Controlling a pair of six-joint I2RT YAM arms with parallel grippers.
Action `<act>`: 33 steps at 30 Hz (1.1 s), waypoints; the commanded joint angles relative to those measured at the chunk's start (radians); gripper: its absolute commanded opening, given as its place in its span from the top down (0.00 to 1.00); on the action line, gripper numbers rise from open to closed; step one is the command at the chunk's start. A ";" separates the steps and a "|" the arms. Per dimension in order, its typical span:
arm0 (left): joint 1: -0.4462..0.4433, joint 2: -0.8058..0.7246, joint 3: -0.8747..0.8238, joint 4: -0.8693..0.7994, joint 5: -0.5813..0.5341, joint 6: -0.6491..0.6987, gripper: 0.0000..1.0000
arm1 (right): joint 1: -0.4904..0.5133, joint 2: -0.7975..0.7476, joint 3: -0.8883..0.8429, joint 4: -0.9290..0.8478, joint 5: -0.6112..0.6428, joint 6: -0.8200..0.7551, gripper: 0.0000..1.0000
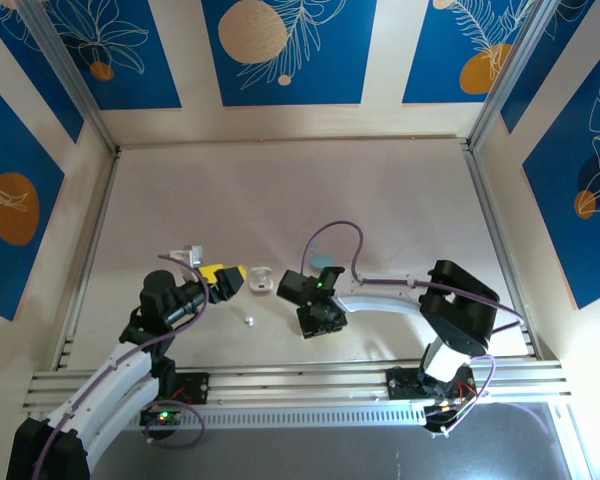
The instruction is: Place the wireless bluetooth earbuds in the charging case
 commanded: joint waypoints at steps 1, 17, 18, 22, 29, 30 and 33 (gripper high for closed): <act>-0.008 -0.008 0.020 -0.009 -0.012 0.019 0.00 | 0.011 -0.062 -0.020 -0.006 0.012 0.018 0.58; -0.007 -0.027 0.020 -0.049 -0.053 0.017 0.00 | 0.132 -0.014 0.022 0.049 -0.023 -0.046 0.90; -0.007 -0.031 0.020 -0.052 -0.055 0.017 0.00 | 0.136 -0.007 0.025 0.053 -0.025 -0.047 0.90; -0.007 -0.040 0.021 -0.057 -0.059 0.017 0.00 | 0.144 0.024 0.039 0.061 -0.025 -0.054 0.82; -0.007 -0.038 0.020 -0.056 -0.059 0.017 0.00 | 0.145 0.067 0.076 0.073 -0.017 -0.070 0.77; -0.007 -0.039 0.020 -0.056 -0.058 0.017 0.00 | 0.145 0.071 0.081 0.077 -0.018 -0.071 0.77; -0.007 -0.040 0.020 -0.058 -0.058 0.017 0.00 | 0.139 0.093 0.098 0.084 -0.023 -0.076 0.77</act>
